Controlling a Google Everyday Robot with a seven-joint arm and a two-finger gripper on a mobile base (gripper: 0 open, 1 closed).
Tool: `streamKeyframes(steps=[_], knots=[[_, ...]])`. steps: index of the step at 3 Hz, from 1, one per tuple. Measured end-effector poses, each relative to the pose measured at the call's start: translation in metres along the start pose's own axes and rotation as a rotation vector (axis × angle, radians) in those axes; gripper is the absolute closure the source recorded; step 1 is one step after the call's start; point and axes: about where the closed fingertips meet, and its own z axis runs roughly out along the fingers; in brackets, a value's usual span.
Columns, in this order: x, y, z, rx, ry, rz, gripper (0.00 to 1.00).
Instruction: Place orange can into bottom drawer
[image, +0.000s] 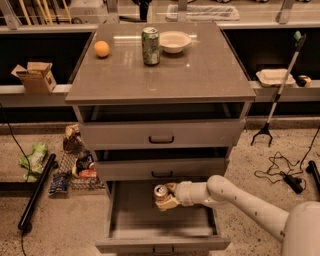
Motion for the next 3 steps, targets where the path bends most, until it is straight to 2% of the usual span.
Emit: streamKeyframes(steps=[1, 2, 3], knots=[[0.044, -0.012, 0.025, -0.005, -0.008, 0.009, 1.00], [0.044, -0.011, 0.025, -0.005, -0.008, 0.009, 1.00], [0.061, -0.004, 0.038, -0.026, -0.036, -0.038, 1.00]])
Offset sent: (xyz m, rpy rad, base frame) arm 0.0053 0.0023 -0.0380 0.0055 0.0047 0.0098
